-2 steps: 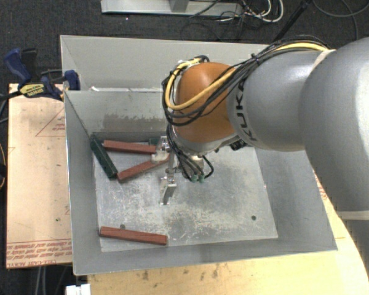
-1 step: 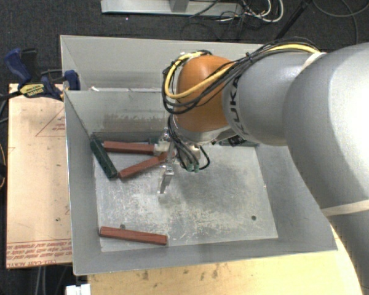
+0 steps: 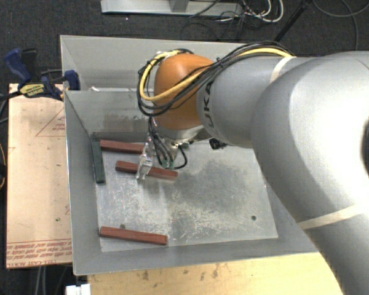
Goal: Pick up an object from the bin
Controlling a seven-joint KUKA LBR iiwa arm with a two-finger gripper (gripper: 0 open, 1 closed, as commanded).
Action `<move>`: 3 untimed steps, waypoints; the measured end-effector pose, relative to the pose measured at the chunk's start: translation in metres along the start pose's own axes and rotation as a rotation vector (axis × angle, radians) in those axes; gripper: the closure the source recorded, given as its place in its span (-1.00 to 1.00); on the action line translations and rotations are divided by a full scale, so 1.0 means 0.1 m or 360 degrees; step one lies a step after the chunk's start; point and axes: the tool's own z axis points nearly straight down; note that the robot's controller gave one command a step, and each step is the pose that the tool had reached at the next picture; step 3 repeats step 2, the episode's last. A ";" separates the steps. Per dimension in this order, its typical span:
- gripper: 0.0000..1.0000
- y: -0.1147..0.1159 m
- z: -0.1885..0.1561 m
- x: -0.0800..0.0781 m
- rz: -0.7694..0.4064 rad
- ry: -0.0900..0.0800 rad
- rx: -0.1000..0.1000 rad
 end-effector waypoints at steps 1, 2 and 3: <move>1.00 0.00 0.00 0.00 0.0000 0.0000 0.0000; 1.00 -0.09 -1.53 -0.05 0.0064 0.0007 0.0006; 1.00 -0.09 -1.53 -0.05 0.0064 0.0007 0.0006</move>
Offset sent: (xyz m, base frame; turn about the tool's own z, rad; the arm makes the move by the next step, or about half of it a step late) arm 0.0018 -0.0112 0.1532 0.0433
